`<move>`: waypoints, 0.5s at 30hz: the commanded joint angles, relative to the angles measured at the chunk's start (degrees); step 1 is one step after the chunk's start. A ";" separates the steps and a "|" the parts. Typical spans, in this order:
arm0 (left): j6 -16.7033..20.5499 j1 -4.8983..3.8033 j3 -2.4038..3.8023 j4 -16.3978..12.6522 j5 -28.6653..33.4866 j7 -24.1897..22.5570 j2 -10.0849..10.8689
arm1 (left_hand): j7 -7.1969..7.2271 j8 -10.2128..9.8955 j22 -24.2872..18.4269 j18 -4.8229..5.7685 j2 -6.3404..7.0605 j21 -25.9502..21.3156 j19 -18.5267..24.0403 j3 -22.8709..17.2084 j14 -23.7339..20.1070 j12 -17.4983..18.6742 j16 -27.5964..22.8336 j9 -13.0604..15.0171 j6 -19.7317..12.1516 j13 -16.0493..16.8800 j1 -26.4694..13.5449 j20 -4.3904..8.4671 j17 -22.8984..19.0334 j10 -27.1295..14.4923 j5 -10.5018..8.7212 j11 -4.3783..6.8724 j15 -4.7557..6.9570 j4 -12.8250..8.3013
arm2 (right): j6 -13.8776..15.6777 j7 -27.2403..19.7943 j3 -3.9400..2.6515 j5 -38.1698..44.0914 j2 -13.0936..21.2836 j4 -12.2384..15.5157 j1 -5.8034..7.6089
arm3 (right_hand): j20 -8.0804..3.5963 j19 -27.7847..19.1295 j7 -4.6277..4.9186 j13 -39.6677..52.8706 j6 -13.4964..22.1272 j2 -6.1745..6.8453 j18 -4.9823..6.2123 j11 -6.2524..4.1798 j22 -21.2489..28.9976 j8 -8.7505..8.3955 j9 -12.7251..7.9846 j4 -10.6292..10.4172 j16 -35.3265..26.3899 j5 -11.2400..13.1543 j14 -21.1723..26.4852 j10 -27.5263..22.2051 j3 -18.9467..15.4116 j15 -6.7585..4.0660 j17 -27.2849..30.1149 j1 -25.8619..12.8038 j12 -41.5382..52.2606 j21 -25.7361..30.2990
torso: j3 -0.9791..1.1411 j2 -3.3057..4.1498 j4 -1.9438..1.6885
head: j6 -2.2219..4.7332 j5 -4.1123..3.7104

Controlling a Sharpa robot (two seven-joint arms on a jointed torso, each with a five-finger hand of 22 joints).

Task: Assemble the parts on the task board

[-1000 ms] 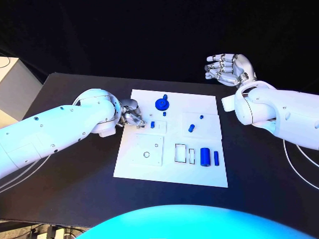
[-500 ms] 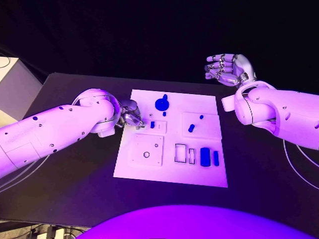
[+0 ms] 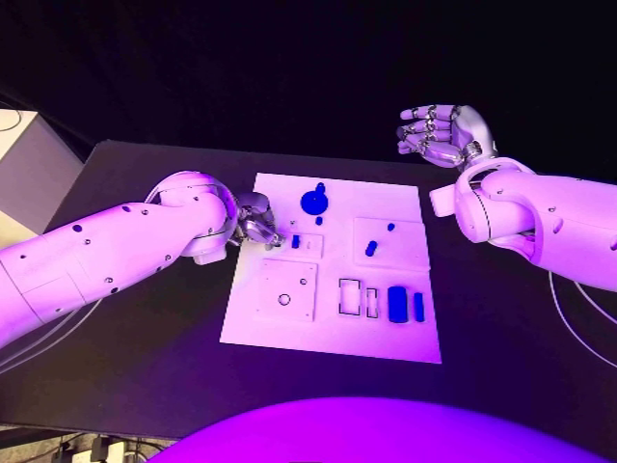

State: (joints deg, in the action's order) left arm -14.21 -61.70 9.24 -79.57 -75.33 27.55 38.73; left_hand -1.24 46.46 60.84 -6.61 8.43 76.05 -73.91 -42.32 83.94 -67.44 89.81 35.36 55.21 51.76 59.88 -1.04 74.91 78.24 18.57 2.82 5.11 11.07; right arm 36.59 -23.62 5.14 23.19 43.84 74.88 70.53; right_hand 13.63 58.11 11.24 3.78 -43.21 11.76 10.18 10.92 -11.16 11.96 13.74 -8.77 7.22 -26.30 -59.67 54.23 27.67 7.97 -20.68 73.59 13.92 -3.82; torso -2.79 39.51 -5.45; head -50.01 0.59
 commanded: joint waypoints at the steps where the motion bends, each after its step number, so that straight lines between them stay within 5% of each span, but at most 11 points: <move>1: -2.28 0.25 -0.24 0.49 -0.16 0.49 -0.39 | 0.15 0.32 -0.28 0.66 -1.15 0.05 0.01 -9.47 6.06 0.38 0.19 0.01 0.01 0.02 1.33 -0.13 15.09 -0.07 0.12 -0.12 0.15 -9.05 | -0.86 -0.47 -0.01 0.13 0.01 0.12 -0.06 | 0.39 -0.03 4.03 -0.07 -0.53 -0.09 0.29 0.42 0.05 -0.38 -0.07 0.02 -0.33 -0.25 -0.03 -0.16 -0.45 0.16 0.06 -0.37 -0.31 0.02 | 0.06 0.00 0.02 | 0.01 0.01; 15: -3.73 0.16 -0.26 1.61 1.02 0.61 -0.97 | 0.06 0.46 -1.05 0.52 -0.59 -0.41 0.64 -8.22 6.06 0.55 0.19 0.03 0.07 -0.01 -0.46 -0.28 15.09 0.01 -0.31 -0.28 -0.03 -7.66 | -0.84 -0.43 -0.01 0.12 0.10 0.16 -0.07 | 0.40 0.00 4.03 -0.07 -0.55 -0.19 0.29 0.43 0.36 -0.43 -0.12 0.08 -0.41 -0.27 -0.08 -0.19 -0.54 0.17 0.22 -0.45 -0.29 0.00 | 0.01 0.00 -0.06 | 0.01 -0.12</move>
State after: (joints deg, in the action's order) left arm -15.69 -61.97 9.35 -78.29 -74.71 27.61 37.95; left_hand -1.45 46.83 59.84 -6.60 8.11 75.82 -73.69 -42.55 83.94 -67.05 89.81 35.37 55.40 51.73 59.56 -1.26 74.91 78.25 18.34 2.81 5.11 11.30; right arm 36.58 -23.61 5.14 23.19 43.92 74.93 70.49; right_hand 13.64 58.11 11.24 3.79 -43.21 11.76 10.19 11.13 -10.83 11.72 13.67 -8.59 7.00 -26.30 -59.67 54.01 27.48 7.97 -20.51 73.59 13.92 -3.82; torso -2.72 39.52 -5.45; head -50.01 0.48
